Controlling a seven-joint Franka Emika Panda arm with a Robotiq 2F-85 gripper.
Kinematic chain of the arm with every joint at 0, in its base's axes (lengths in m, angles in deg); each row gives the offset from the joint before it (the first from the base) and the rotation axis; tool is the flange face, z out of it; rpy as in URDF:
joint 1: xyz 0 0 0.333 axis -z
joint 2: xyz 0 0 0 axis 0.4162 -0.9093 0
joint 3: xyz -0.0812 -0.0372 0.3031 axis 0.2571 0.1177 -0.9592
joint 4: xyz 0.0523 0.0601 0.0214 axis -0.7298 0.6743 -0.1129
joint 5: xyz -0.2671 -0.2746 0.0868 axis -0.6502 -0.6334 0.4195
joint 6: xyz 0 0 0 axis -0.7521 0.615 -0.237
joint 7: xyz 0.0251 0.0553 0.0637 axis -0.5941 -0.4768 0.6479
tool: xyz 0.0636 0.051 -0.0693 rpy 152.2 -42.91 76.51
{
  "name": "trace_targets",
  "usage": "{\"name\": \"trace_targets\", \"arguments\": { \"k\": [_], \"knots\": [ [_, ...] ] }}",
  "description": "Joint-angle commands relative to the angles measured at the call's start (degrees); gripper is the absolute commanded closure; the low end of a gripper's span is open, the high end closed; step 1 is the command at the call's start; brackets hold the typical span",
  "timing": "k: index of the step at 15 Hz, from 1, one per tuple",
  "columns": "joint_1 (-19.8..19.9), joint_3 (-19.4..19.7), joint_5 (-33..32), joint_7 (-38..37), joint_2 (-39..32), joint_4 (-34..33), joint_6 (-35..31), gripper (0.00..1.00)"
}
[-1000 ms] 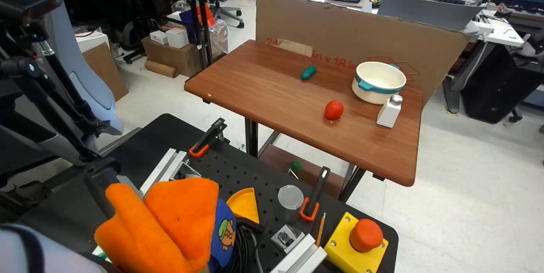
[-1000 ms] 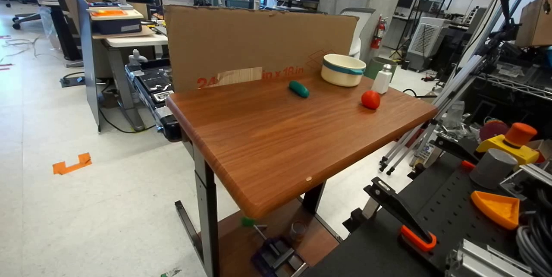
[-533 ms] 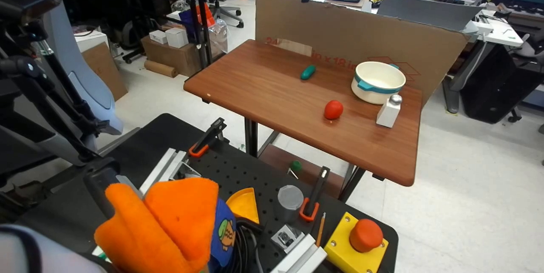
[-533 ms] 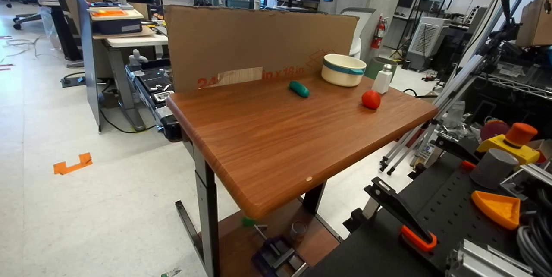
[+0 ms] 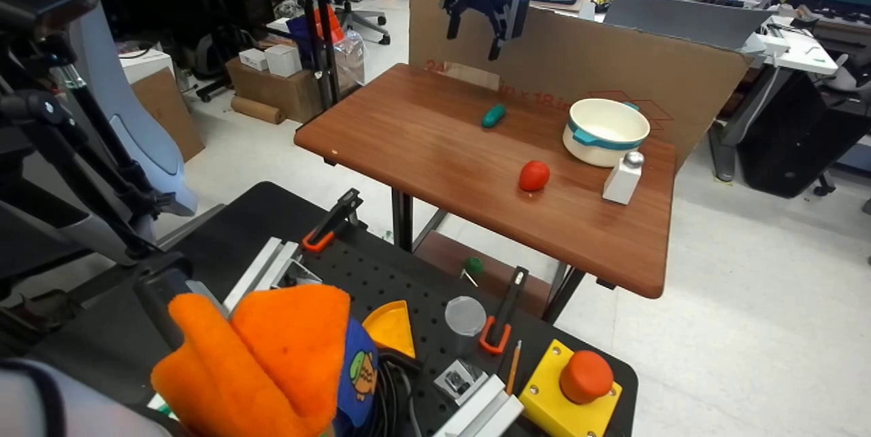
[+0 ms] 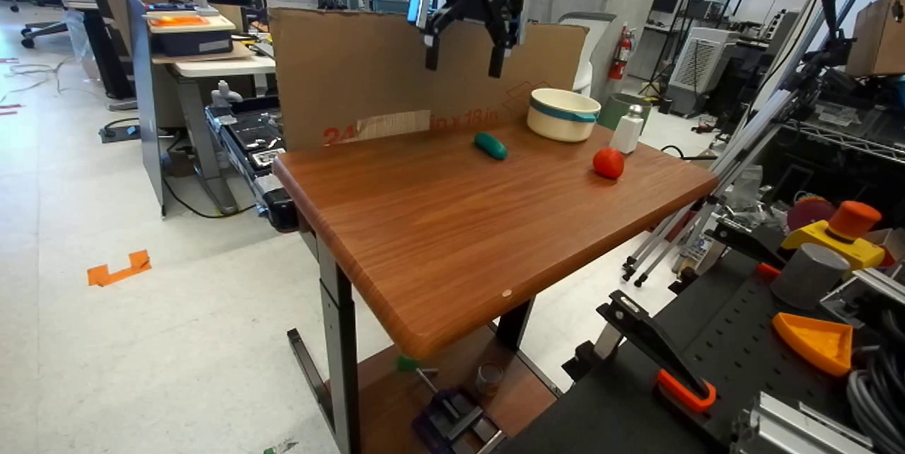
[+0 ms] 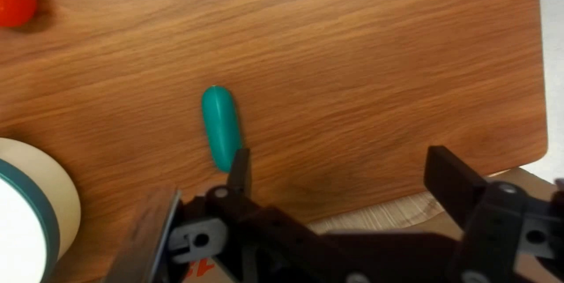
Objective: Move the blue object on the table
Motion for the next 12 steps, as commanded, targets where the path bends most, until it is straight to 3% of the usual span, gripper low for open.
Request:
{"name": "trace_targets", "arguments": {
  "k": [1,7,12],
  "knots": [
    [-1.0,1.6,-0.7,1.2,-4.7,-3.9,-2.6,0.0],
    [-0.5,3.2,-0.9,1.2,-9.6,-7.0,-1.8,0.0],
    [0.2,5.8,-2.0,1.4,-9.9,-4.7,-2.9,0.0]
  ]
}}
